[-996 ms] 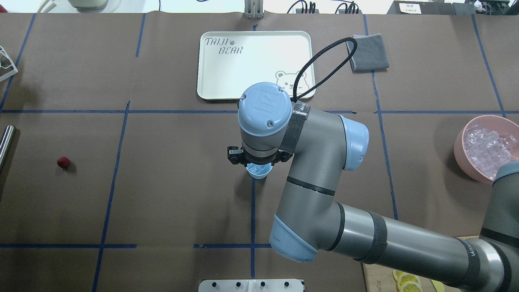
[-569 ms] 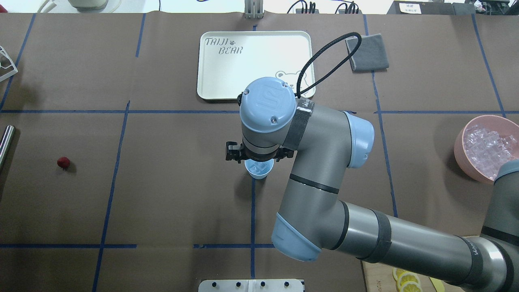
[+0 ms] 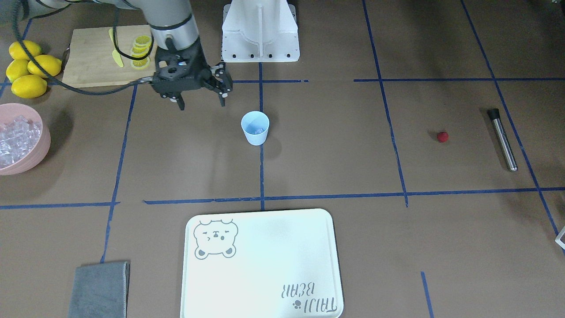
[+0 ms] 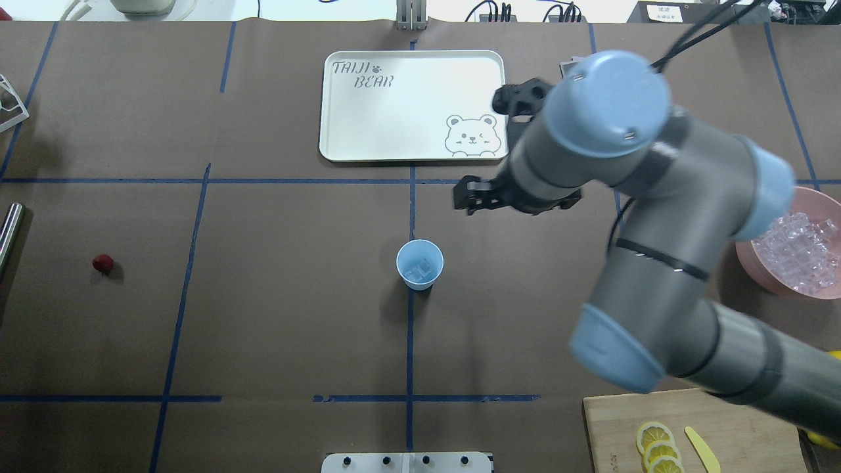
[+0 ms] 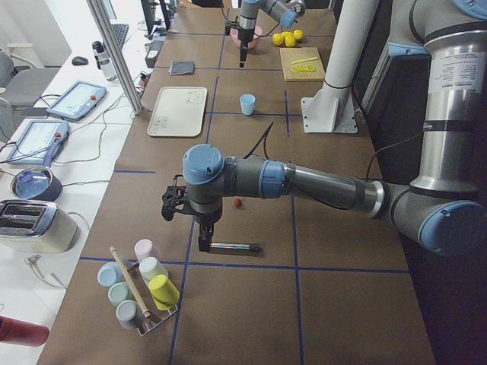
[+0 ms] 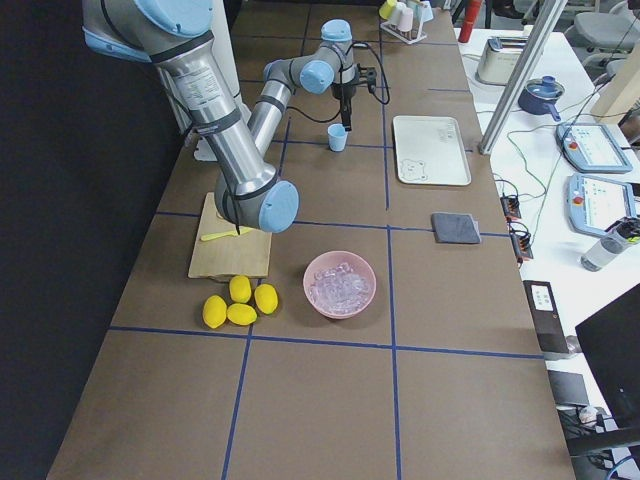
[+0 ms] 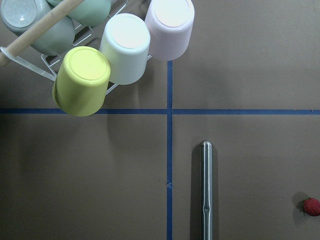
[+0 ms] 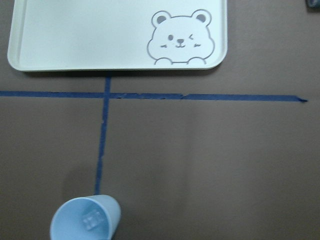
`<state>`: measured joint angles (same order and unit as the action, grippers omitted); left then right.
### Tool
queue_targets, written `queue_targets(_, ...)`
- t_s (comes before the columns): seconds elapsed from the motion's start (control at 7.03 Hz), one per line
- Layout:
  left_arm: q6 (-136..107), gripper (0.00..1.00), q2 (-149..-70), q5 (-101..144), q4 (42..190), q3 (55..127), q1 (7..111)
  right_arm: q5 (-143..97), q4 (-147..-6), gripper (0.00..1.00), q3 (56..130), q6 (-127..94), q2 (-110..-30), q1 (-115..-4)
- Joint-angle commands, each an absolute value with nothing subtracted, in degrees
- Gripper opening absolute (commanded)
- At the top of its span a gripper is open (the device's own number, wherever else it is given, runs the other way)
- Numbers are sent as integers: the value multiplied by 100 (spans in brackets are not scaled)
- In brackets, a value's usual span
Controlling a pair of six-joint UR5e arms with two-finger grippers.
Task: Mash ice and strawberries in cup
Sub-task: 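Move the right gripper back to the pink bowl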
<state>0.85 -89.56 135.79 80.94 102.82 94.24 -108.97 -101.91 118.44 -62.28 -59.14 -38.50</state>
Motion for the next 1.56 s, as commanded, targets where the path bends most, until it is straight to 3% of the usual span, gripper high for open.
queue_targets(0.0, 79, 100, -8956, 13579, 8095, 10301, 9422, -11702, -10161, 99, 12882, -5225, -7350, -4977)
queue_targets(0.28, 79, 100, -8956, 13579, 8095, 10336, 9422, -12076, -10160, 99, 12964, -3272, -8502, -6147)
queue_targets(0.57, -95, 100, -8965, 13579, 8103, 10380, 9422, -12050, -9925, 99, 12824, -2410, -9182, -6512)
queue_targets(0.71, -149, 100, -8965, 13579, 8112, 10389, 9422, -12059, -9088, 99, 12440, -2417, -9489, -6565)
queue_targets(0.85, -149, 100, -8965, 13579, 8112, 10389, 9422, -12093, -8235, 99, 11958, -2469, -9649, -6600)
queue_targets(1.42, -149, 100, -8956, 13579, 8112, 10380, 9422, -12313, -8042, 100, 11094, -2795, -9809, -6627)
